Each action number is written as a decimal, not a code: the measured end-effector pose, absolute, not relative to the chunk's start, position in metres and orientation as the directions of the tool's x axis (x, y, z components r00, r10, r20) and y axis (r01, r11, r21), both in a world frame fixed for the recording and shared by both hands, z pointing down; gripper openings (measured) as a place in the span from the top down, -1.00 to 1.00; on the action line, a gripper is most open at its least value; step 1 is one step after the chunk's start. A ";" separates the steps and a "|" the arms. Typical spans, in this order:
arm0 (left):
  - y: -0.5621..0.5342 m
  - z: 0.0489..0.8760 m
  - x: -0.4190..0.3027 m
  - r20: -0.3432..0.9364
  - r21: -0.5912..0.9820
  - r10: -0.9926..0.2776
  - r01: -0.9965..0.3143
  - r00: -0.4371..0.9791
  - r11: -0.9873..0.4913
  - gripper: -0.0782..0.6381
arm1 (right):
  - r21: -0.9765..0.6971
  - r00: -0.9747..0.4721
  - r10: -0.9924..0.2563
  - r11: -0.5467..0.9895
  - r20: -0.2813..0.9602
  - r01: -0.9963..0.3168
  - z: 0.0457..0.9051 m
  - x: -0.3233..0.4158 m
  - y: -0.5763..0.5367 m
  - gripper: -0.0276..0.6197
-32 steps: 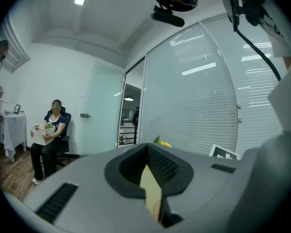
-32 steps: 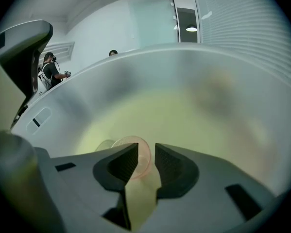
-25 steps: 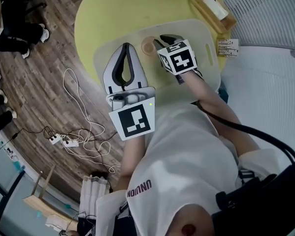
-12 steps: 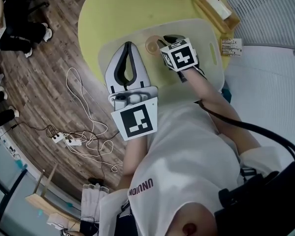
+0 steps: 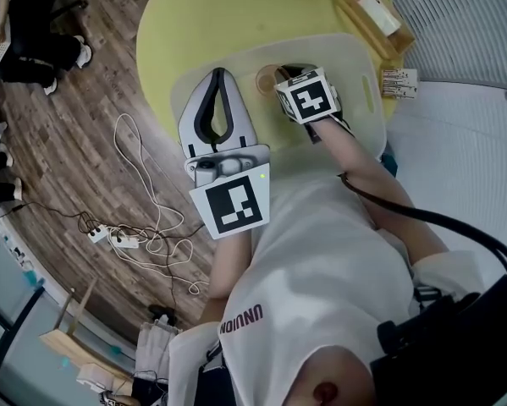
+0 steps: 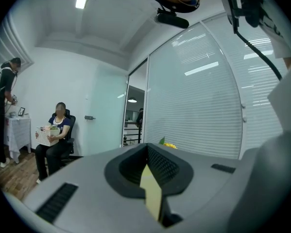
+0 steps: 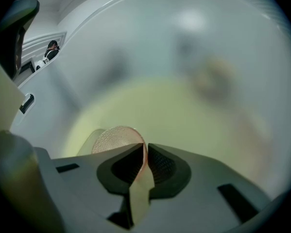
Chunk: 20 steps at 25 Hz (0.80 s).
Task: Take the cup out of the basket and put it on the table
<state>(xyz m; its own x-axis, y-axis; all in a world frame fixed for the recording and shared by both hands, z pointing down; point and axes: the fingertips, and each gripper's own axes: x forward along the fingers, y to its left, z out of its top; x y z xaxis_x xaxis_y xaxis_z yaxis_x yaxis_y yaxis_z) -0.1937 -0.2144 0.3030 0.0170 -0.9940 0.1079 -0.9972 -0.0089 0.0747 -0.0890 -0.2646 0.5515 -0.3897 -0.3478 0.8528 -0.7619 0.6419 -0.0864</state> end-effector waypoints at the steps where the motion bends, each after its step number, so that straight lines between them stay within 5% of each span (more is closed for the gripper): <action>1: -0.214 0.302 -0.194 0.106 0.073 -0.994 -0.997 0.014 -0.006 0.75 | -0.090 -0.390 -0.345 0.640 0.854 -0.763 0.551 -0.088 -0.265 0.78; 20: -0.209 0.285 -0.198 0.076 0.021 -0.997 -1.000 -0.002 0.004 0.75 | -0.127 -0.517 -0.344 0.726 0.784 -0.676 0.497 -0.105 -0.254 0.79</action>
<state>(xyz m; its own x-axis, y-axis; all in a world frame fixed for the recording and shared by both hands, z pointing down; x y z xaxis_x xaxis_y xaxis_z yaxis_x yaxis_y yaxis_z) -0.1983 -0.2092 0.2847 -0.0023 -0.9971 0.0756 -0.9998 0.0039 0.0209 -0.1054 -0.2538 0.4973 -0.5169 -0.3443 0.7837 -0.6761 0.7257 -0.1271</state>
